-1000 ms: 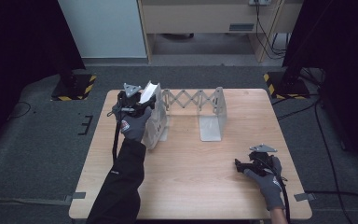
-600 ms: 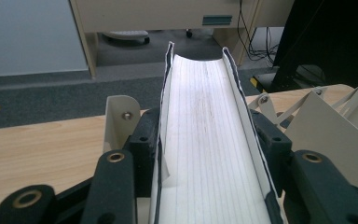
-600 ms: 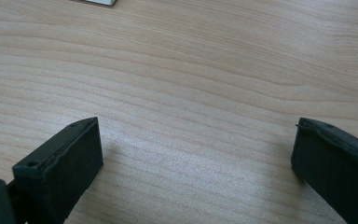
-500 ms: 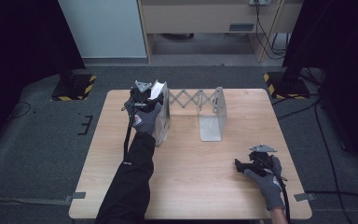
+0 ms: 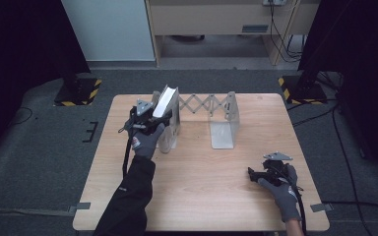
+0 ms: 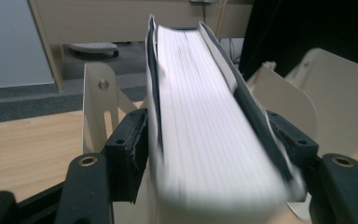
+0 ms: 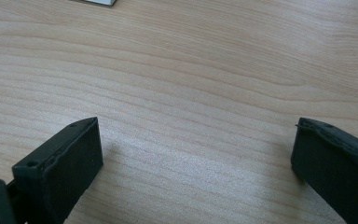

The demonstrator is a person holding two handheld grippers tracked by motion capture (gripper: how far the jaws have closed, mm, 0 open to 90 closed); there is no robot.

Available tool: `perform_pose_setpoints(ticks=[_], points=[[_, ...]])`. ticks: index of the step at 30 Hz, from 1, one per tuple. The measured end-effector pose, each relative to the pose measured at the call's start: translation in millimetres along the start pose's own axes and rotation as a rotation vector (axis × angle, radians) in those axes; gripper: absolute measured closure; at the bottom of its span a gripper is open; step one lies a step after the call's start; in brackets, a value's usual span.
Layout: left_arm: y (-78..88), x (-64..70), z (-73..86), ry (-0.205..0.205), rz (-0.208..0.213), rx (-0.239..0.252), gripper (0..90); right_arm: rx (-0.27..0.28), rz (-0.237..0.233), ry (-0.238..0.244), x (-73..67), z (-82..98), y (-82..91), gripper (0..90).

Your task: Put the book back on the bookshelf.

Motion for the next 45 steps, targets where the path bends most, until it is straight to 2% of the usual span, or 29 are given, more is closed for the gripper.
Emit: perform_pose_setpoints(ticks=[2,6,8,12,15,20,26,29,33,41,45], points=[[10.4,1.1,12.5,-0.019,0.006,-0.002,38.5,0.000,0.000,0.000,0.0,0.0,0.0,2.3],[20.8,0.0,30.2,-0.018,0.014,-0.014,42.3,0.001,0.001,-0.001,-0.2,0.0,-0.1,2.4],[21.2,-2.4,38.3,-0.003,0.027,-0.029,43.8,0.001,0.001,-0.001,-0.1,0.0,0.0,2.4],[14.7,-5.0,46.8,-0.007,0.012,-0.063,48.7,0.000,0.001,0.000,-0.1,0.0,0.0,2.4],[11.3,-4.0,48.2,-0.013,0.007,-0.065,48.7,0.000,0.000,-0.001,-0.2,0.1,0.1,2.4],[8.4,2.1,49.3,-0.019,0.021,-0.059,48.5,0.000,0.001,0.000,-0.1,0.0,0.0,2.4],[0.7,7.4,49.5,0.005,0.046,-0.045,45.7,0.000,0.001,0.000,-0.1,0.0,0.0,2.4],[-3.8,11.3,48.6,0.011,0.040,-0.042,44.7,0.000,0.001,0.000,-0.1,0.0,0.1,2.5],[-11.9,16.1,46.0,-0.011,0.039,-0.052,43.1,0.000,-0.001,0.003,-0.1,0.1,0.2,2.5],[-24.8,14.8,41.3,-0.002,0.028,-0.048,42.1,0.000,-0.001,0.003,-0.1,0.1,0.2,2.5],[-27.2,16.3,40.2,-0.013,0.027,-0.056,40.8,0.000,-0.002,0.003,0.0,0.1,0.2,2.5]])
Point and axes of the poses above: each handheld gripper's, and its own axes: y roughly backward along the jaws, z roughly out of its underside, x roughly to its right, the point moved 4 cm from there along -y, roughly forward along the jaws, and after that the axes turned 1 degree about -x, right-handed, at the moved point
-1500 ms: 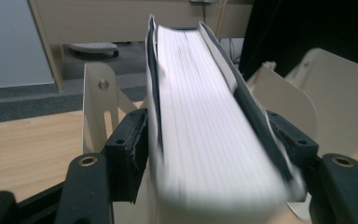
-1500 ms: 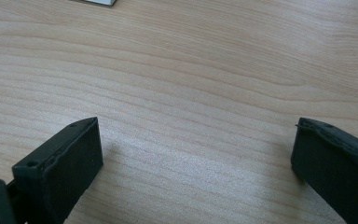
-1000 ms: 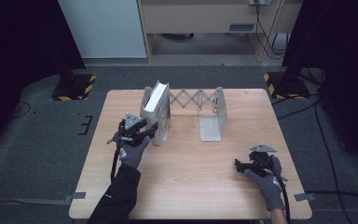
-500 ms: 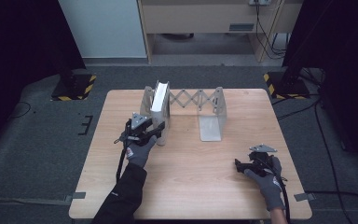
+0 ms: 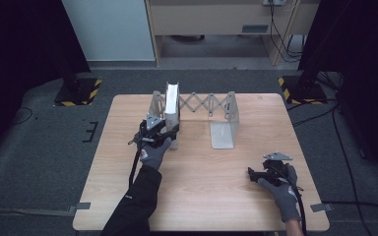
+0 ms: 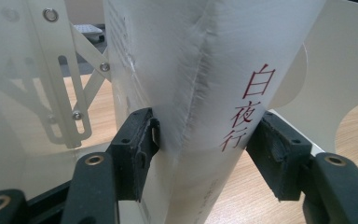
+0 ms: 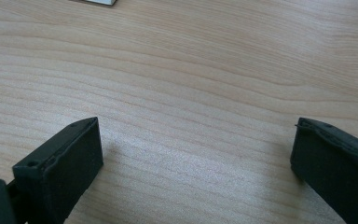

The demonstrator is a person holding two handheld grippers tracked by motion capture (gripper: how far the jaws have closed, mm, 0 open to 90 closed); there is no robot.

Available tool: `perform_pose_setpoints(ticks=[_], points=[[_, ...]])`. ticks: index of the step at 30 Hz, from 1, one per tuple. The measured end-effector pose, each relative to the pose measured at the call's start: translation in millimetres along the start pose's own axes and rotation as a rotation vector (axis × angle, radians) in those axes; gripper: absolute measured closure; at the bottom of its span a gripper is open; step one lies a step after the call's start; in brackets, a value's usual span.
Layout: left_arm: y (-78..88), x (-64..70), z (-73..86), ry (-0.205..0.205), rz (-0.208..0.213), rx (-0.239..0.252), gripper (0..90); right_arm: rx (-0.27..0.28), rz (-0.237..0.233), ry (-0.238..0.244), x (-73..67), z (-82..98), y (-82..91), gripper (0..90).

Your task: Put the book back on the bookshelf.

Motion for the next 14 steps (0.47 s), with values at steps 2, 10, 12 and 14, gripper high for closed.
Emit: perform_pose_setpoints(ticks=[2,10,12,14], points=[[0.8,-0.1,0.1,-0.004,-0.001,0.001,40.7,0.000,0.000,-0.001,-0.1,0.0,0.0,2.5],[32.4,-0.2,9.5,-0.025,0.034,-0.011,36.1,0.001,0.001,-0.002,-0.1,0.0,0.0,2.5],[46.6,-2.1,18.6,-0.020,0.049,-0.048,34.7,0.001,0.001,-0.001,0.0,0.0,-0.1,2.5],[60.0,-5.8,30.3,-0.008,0.062,-0.080,33.3,0.001,0.000,-0.001,0.0,0.0,0.0,2.6]])
Point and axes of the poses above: each handheld gripper's, and its own axes: y roughly backward along the jaws, z roughly out of its underside, x roughly to its right, the point moved 4 cm from there along -y, roughly forward along the jaws, and after that the axes turned 1 degree about -x, right-handed, at the moved point
